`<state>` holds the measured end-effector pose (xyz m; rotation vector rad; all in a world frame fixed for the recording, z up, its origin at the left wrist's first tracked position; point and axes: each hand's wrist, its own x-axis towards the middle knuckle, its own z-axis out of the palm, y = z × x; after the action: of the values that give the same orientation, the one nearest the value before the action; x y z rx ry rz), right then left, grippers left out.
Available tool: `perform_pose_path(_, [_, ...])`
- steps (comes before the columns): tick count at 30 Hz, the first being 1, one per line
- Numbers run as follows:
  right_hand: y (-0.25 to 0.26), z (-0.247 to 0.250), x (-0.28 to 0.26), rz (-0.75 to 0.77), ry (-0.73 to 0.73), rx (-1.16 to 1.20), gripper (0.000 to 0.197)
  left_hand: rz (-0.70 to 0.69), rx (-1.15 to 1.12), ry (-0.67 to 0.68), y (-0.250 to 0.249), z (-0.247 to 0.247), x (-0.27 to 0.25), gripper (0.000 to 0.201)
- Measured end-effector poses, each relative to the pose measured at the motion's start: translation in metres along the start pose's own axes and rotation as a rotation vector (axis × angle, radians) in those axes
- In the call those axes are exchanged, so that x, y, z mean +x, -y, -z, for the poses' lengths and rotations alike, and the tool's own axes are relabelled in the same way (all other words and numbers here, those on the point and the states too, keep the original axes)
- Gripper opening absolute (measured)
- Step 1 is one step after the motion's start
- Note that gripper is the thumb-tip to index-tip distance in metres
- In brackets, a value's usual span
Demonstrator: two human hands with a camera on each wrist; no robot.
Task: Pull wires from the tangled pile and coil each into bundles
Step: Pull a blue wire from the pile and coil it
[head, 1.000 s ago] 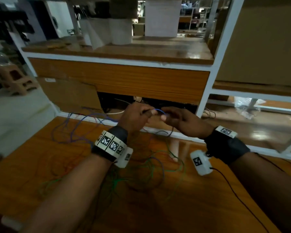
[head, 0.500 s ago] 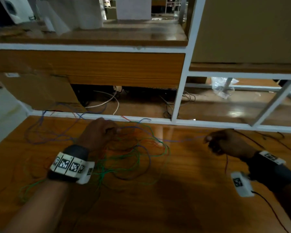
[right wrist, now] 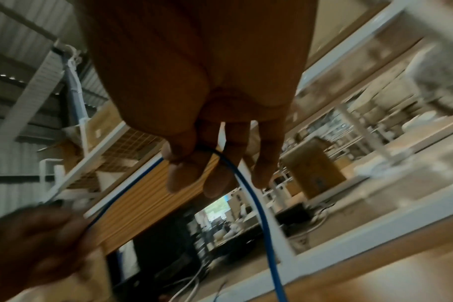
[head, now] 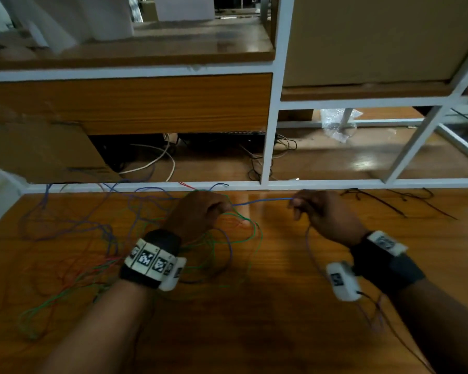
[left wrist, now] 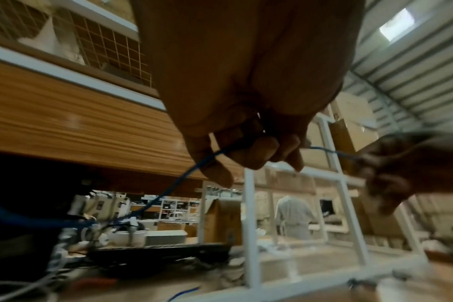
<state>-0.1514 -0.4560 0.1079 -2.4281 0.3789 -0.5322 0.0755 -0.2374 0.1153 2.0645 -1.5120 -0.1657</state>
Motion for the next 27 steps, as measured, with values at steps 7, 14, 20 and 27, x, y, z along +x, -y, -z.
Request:
perform_pose_path(7, [-0.063, 0.079, -0.037, -0.129, -0.102, -0.298, 0.021, 0.131, 0.080, 0.025, 0.052, 0.033, -0.023, 0.032])
perform_pose_path(14, [-0.015, 0.042, -0.028, -0.174, 0.222, -0.426, 0.081, -0.073, 0.057, 0.014, -0.021, -0.025, 0.000, 0.032])
perform_pose_path(20, [0.025, -0.004, -0.004, 0.013, 0.157, -0.123, 0.020, -0.024, -0.105, -0.048, -0.060, -0.057, 0.026, 0.013])
perform_pose_path(27, [-0.002, 0.042, -0.016, 0.011, 0.090, -0.020, 0.026, 0.092, -0.398, 0.109, -0.059, -0.058, 0.017, 0.017])
